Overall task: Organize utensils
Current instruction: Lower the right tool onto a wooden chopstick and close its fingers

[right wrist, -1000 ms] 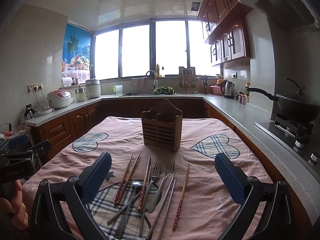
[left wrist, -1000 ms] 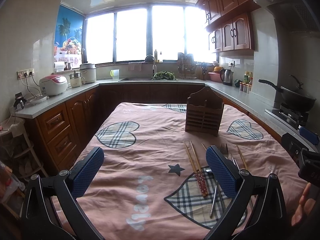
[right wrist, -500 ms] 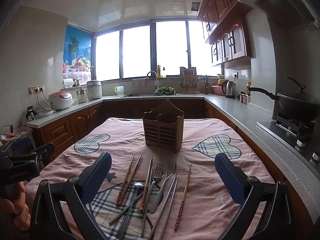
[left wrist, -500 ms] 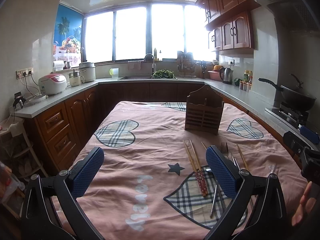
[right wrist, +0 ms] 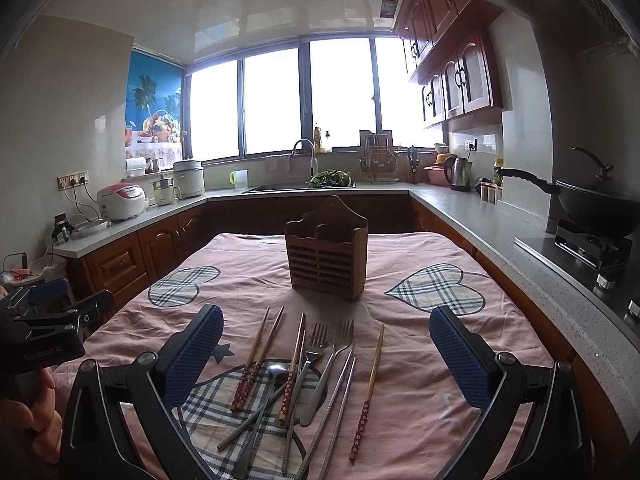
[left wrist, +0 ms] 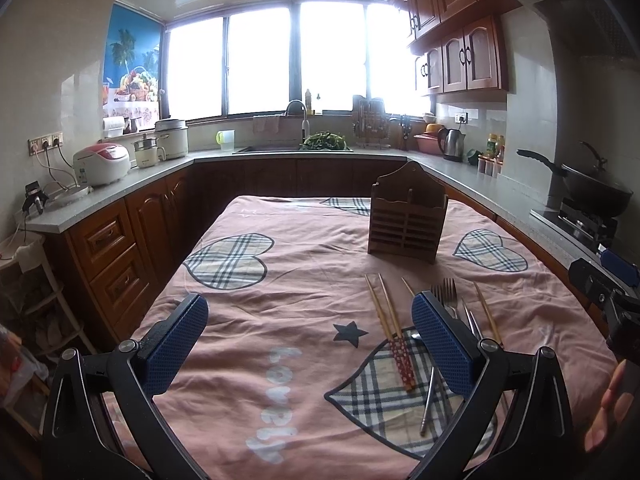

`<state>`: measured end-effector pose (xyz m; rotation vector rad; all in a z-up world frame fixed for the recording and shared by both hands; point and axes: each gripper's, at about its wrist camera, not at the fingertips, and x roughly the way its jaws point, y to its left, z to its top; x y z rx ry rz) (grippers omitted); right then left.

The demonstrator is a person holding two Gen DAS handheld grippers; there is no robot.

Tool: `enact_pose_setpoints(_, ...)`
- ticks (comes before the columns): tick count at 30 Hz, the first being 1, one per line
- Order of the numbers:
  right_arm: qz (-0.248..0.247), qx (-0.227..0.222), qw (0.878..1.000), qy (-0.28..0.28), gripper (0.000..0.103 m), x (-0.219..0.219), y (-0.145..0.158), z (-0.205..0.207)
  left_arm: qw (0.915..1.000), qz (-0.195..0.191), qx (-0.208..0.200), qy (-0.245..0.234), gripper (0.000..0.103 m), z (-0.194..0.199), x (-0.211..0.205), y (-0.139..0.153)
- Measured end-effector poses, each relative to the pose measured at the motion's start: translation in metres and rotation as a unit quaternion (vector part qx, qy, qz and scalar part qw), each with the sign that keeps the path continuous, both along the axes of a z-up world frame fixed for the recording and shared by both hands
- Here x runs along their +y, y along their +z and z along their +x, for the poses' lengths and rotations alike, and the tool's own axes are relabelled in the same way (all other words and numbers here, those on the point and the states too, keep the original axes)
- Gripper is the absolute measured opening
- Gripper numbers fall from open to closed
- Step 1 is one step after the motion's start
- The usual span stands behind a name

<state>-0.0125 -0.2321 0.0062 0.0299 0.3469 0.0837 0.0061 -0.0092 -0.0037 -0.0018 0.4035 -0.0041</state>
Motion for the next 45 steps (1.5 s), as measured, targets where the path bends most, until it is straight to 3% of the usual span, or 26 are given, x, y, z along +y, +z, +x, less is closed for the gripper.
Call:
enact_pose_setpoints(9, 0.030, 0.032, 0.999, 0.009, 0.103, -0.015, -0.012, 0.018, 0.9988, -0.014, 0.044, -0.015, 0.103, 0.030, 0.002, -0.013)
enact_pose_setpoints(21, 0.064, 0.103, 0.993, -0.008, 0.101, -0.045, -0.032, 0.073, 0.9907, -0.022, 0.127, -0.042, 0.103, 0.104, -0.008, -0.035)
enact_pose_setpoints(31, 0.088, 0.188, 0.978, -0.008, 0.077, -0.065, -0.064, 0.140, 0.9802, -0.015, 0.185, -0.071, 0.101, 0.168, -0.026, -0.053)
enact_pose_setpoints(33, 0.093, 0.201, 0.975, -0.007, 0.076, -0.067, -0.070, 0.150, 0.9777, -0.014, 0.196, -0.075, 0.096, 0.181, -0.029, -0.059)
enact_pose_setpoints(38, 0.097, 0.239, 0.966, -0.006, 0.058, -0.070, -0.087, 0.174, 0.9699, -0.015, 0.228, -0.083, 0.087, 0.212, -0.038, -0.071)
enact_pose_setpoints(41, 0.093, 0.254, 0.963, -0.006, 0.056, -0.070, -0.097, 0.183, 0.9667, -0.023, 0.236, -0.095, 0.084, 0.226, -0.044, -0.073)
enact_pose_setpoints(45, 0.096, 0.273, 0.957, -0.003, 0.045, -0.072, -0.107, 0.194, 0.9624, -0.007, 0.242, -0.123, 0.073, 0.247, -0.070, -0.076)
